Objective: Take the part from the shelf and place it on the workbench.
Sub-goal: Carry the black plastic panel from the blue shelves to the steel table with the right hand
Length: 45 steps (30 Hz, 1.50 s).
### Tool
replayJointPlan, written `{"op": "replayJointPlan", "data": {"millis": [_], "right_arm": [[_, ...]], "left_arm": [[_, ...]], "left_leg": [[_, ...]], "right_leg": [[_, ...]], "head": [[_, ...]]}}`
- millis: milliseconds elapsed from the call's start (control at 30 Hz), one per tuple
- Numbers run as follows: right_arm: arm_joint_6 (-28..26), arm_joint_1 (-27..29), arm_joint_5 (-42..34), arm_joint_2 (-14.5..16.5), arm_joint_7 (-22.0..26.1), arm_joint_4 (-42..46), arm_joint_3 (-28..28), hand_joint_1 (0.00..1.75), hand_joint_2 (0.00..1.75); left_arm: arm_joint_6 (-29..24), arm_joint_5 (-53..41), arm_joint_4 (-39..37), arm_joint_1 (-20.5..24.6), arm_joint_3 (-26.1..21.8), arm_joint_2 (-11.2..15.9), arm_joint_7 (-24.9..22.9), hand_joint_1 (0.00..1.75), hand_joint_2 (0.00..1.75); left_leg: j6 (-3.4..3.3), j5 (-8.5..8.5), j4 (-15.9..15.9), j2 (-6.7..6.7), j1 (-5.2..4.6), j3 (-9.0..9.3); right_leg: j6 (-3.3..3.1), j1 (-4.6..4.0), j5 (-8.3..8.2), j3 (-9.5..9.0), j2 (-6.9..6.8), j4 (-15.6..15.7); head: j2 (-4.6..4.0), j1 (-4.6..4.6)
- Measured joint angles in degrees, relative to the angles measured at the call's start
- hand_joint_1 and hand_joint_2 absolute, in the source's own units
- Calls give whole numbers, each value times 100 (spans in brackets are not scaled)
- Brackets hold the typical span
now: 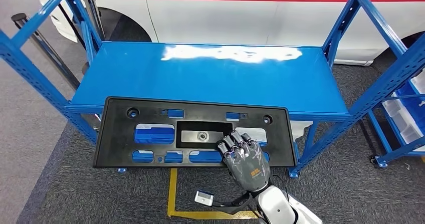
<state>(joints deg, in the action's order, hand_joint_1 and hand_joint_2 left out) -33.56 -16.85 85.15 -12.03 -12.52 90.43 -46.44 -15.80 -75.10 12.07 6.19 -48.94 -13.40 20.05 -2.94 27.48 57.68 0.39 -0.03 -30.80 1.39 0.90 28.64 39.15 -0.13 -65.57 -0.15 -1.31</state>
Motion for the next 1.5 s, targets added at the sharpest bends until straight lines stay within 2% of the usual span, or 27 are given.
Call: {"op": "replayJointPlan", "data": {"millis": [67,100,133,167,233,267,300,400,467,533,600,633,667,767,833,933,1000,1067,1100,1133,1167,1200,1267,1333,1433,1467,1500], "right_arm": [[-3,18,-1,10,42,-9,24,175,175],[-4,32,-1,14,60,-16,35,175,175],[-4,46,-1,24,86,-22,46,175,175],[-5,60,0,42,124,-27,59,175,175],[-9,82,0,109,221,-33,95,175,175],[-14,92,0,152,263,-34,119,175,175],[-20,102,-1,192,301,-35,142,175,175],[-43,140,-4,283,414,-37,209,175,175],[-61,153,-7,357,473,-42,236,175,175],[-81,159,-12,425,514,-44,250,175,175],[-93,181,-21,466,564,-46,274,175,175],[-96,196,-25,481,586,-47,288,175,175],[-98,209,-28,496,604,-48,298,175,175],[-108,223,-37,536,652,-46,327,175,175],[-128,228,-46,554,692,-44,339,175,175],[-162,248,-54,571,737,-45,350,175,175],[-175,260,-57,573,748,-45,366,175,175],[-184,276,-62,574,768,-45,378,175,175],[-186,290,-64,574,778,-45,380,175,175],[-187,304,-67,574,785,-46,382,175,175],[-188,315,-68,574,789,-46,383,175,175],[-189,322,-69,574,791,-46,384,175,175],[-189,321,-70,576,794,-45,390,175,175],[-192,320,-76,580,802,-44,402,175,175],[-200,324,-87,584,820,-44,425,175,175],[-203,325,-91,586,828,-44,432,175,175],[-205,326,-95,593,837,-44,438,175,175]], "left_arm": [[-1,1,0,2,-1,0,0,0,175],[-2,1,0,0,-2,0,-1,0,175],[-4,1,0,-2,-2,0,-1,0,175],[-6,0,0,-3,-2,0,-1,0,175],[-11,0,0,-3,-1,-1,-1,0,175],[-14,0,0,-2,-1,-2,-1,0,175],[-17,0,0,0,-1,-2,-1,0,175],[-27,0,0,0,-2,-2,-1,0,175],[-37,0,0,-3,-2,-1,-1,0,175],[-47,0,0,-5,0,0,-1,0,175],[-53,-1,0,-7,0,0,-1,0,175],[-56,-1,0,-7,0,0,-1,0,175],[-58,-2,0,-5,0,1,-1,0,175],[-67,-4,0,17,1,2,0,0,175],[-74,-4,0,24,2,1,1,0,175],[-83,-4,0,16,2,1,0,0,175],[-86,-5,0,25,2,0,-1,0,175],[-90,-4,0,23,2,0,-1,0,175],[-94,-3,0,19,2,0,-1,0,175],[-99,-2,0,15,2,0,-1,0,175],[-103,-1,0,13,2,0,0,0,175],[-104,0,0,12,2,0,-1,0,175],[-106,0,0,12,2,0,-1,0,175],[-108,0,0,13,2,0,-1,0,175],[-110,1,0,8,2,0,-1,0,175],[-112,1,0,5,2,1,-1,0,175],[-113,2,0,-1,2,1,-1,0,175]], "left_leg": [[-33,-67,22,4,-18,-108],[-35,-93,40,5,-27,-164],[-31,-114,64,5,-32,-219],[-23,-130,92,4,-34,-268],[8,-156,149,4,-42,-345],[32,-171,175,4,-50,-376],[62,-191,192,5,-56,-402],[164,-241,202,0,-51,-448],[233,-33,382,-12,-39,-544],[293,434,948,-18,-8,-749],[337,774,1547,-18,25,-889],[353,798,1615,-18,40,-836],[364,725,1461,-17,54,-672],[348,412,324,-29,72,94],[290,348,31,-50,47,247],[166,193,27,-40,39,181],[66,63,-5,-15,50,89],[8,-39,7,1,26,-45],[2,-86,20,6,13,-119],[2,-128,38,9,1,-197],[8,-165,61,10,-8,-272],[17,-196,86,10,-14,-342],[53,-247,142,8,-26,-445],[112,-304,168,6,-35,-490],[213,-370,168,1,-29,-528],[246,-280,233,-4,-25,-577],[276,-88,400,-10,-18,-652]], "right_leg": [[18,1,423,211,2,-680],[24,1,506,238,3,-881],[23,1,487,171,3,-892],[15,0,382,-2,2,-691],[-27,-12,151,-481,3,36],[-54,-25,82,-638,5,318],[-81,-43,55,-708,7,472],[-176,-52,-32,-661,5,536],[-257,-22,-131,-600,-10,580],[-306,-17,-221,-498,-21,589],[-310,-19,-309,-369,-26,577],[-301,-17,-354,-300,-27,568],[-287,-12,-397,-233,-27,555],[-207,-2,-510,-101,-17,514],[-129,-8,-585,-83,-18,518],[-27,3,-624,-55,-9,534],[6,13,-263,74,5,230],[23,18,288,268,10,-459],[31,18,449,330,10,-791],[34,18,488,319,11,-988],[31,19,418,216,10,-991],[19,18,287,11,10,-792],[-25,3,138,-556,11,-27],[-76,-35,160,-882,15,487],[-183,-42,88,-849,12,597],[-235,-27,33,-802,6,613],[-281,-11,-30,-742,-2,630]], "head": [[0,1],[0,-1],[0,0],[0,-1],[0,-1],[0,0],[0,1],[0,2],[0,5],[0,10],[0,10],[0,11],[0,11],[0,8],[0,4],[0,3],[0,-1],[0,-4],[0,-2],[0,-2],[0,-2],[0,-2],[0,-1],[0,-1],[0,-4],[0,-2],[0,-1]]}}
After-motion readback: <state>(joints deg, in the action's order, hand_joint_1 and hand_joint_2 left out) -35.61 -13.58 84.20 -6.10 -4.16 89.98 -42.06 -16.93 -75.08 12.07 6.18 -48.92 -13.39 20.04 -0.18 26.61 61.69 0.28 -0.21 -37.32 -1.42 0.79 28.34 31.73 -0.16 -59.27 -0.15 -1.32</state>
